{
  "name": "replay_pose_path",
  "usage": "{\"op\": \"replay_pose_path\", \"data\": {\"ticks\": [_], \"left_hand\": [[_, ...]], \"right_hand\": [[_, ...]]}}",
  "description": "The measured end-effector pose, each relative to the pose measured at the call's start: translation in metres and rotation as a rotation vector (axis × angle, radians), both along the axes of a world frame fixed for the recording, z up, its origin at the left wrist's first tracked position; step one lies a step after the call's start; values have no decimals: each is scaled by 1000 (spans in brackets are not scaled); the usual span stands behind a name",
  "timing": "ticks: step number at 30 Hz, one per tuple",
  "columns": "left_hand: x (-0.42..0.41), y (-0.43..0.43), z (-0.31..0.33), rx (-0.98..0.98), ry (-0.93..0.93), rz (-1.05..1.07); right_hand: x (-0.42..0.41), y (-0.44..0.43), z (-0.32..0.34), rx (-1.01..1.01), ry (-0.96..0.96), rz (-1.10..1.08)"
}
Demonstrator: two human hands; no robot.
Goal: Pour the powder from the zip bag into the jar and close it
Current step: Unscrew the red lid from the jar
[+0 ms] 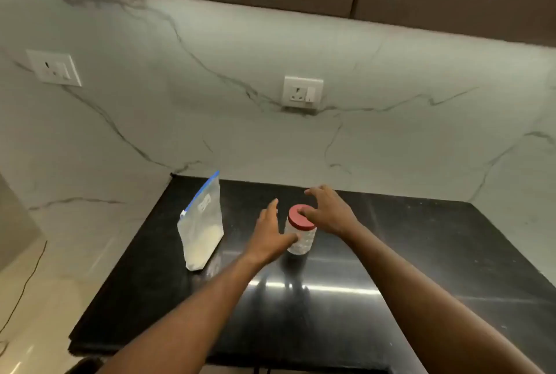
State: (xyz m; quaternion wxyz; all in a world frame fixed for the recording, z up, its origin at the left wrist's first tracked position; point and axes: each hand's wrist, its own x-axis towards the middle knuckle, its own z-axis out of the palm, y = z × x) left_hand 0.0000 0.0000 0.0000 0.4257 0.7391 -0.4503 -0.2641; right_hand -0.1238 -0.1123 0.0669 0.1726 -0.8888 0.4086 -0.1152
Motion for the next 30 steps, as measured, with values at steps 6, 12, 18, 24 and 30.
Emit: {"op": "replay_pose_path", "data": {"ticks": [6,12,18,24,30], "left_hand": [[11,-45,-65,95,169,-75],[11,-93,-97,-14,173,-140],[23,-110,-119,-18,59,-146],[21,-110,-122,-30,32,-109],[15,-109,-122,-24,43,-97]], "right_hand": [[22,-33,-55,-22,190,-36],[41,-51,-73,-91,239,-108],[42,-65,-70,-25,371,-93],[38,-83,-54,6,426,137],[27,-111,-38,50,537,590]]}}
